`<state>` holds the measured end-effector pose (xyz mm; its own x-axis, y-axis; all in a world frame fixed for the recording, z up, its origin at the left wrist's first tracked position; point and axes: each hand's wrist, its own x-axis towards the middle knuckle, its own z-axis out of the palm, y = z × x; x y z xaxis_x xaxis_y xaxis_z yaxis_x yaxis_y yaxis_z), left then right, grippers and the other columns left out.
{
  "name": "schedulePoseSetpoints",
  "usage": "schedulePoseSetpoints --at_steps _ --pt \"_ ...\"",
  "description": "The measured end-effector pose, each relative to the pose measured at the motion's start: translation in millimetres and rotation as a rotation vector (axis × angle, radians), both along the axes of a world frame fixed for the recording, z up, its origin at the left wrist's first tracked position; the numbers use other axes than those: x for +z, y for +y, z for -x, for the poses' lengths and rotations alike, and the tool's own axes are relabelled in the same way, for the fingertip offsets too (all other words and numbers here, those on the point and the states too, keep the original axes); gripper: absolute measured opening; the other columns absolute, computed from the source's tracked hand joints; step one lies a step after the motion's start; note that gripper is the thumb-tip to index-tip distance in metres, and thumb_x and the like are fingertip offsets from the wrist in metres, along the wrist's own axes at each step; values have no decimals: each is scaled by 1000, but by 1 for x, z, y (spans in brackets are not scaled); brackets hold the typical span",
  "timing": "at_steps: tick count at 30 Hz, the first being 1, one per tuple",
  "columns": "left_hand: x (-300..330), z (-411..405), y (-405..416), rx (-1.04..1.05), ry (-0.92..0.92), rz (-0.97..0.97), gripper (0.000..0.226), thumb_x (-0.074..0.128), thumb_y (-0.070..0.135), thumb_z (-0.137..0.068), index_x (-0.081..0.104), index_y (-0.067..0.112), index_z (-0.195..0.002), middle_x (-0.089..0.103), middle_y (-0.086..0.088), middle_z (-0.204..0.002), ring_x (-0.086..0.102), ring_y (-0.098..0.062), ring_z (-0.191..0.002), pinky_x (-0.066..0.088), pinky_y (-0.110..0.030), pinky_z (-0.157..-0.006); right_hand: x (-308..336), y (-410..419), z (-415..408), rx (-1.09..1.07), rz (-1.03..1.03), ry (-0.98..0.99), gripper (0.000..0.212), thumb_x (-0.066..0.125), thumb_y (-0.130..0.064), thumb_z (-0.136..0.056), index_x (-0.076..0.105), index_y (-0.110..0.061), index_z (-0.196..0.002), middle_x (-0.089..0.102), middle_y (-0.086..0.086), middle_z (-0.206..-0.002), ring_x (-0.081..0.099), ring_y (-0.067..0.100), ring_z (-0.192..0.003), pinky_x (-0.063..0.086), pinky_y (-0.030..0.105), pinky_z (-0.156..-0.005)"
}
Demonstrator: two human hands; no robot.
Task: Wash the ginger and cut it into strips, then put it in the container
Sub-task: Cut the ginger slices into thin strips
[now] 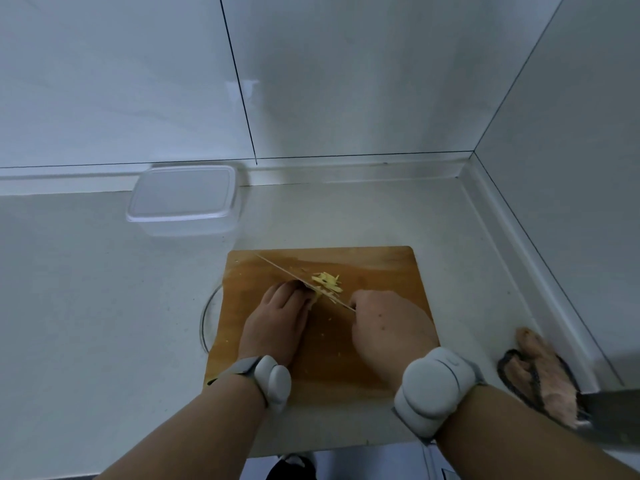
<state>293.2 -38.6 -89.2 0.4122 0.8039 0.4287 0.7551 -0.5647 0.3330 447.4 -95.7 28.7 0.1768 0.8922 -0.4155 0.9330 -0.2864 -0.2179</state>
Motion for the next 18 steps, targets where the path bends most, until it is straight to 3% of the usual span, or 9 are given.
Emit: schedulePoseSetpoints --at_steps 7,18 --pt "1 0 0 -5 -8 -1 29 47 33 -92 69 16 -99 66 -1 -105 55 -18 -98 55 -29 -61 -4 11 3 9 45 -1 21 48 -18 -99 65 -20 -111 65 0 -88 62 14 -73 52 26 -67" --pt "0 0 1 -17 -13 -45 27 48 28 -89 67 12 -99 65 -4 -100 53 -19 -92 51 -25 -60 -22 38 25 51 4 -7 22 43 -13 -100 60 -18 -113 65 4 -96 63 21 -82 57 38 -79"
